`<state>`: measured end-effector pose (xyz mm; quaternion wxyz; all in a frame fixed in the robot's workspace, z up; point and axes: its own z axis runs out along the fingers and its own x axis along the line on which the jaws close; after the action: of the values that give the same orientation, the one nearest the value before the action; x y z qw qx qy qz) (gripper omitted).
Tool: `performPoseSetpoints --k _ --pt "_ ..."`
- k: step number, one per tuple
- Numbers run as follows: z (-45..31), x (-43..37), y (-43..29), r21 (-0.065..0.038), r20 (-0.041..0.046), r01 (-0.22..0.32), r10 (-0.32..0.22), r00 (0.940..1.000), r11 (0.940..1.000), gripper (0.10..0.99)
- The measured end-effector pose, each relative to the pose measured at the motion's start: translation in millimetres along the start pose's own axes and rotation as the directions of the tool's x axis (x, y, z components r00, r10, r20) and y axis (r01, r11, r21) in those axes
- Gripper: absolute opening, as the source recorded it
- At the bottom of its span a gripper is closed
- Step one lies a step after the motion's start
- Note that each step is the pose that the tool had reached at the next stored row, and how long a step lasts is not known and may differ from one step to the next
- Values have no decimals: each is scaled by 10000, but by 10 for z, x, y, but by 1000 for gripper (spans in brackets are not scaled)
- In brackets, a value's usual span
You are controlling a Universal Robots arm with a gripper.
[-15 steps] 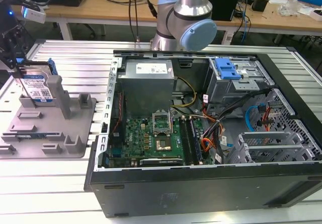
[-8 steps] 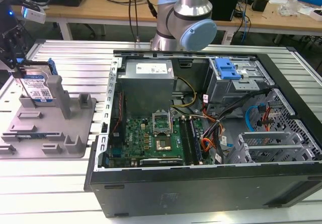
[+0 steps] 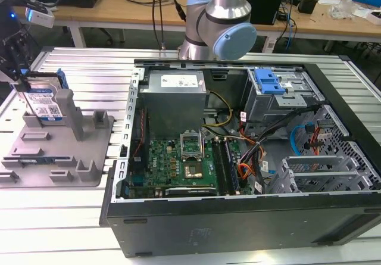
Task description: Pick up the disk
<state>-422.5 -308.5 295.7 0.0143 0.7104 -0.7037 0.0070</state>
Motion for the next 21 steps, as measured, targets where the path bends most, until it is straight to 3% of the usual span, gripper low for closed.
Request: performPoseSetpoints --k 10,15,16,21 --pt "-5 0 0 3 2 1 -1 10000 10000 365" --pt "-161 5 2 0 0 0 0 10000 10000 365" --pt "-244 8 2 1 0 0 0 10000 10000 365" --pt "-497 15 5 1 1 0 0 10000 10000 365"
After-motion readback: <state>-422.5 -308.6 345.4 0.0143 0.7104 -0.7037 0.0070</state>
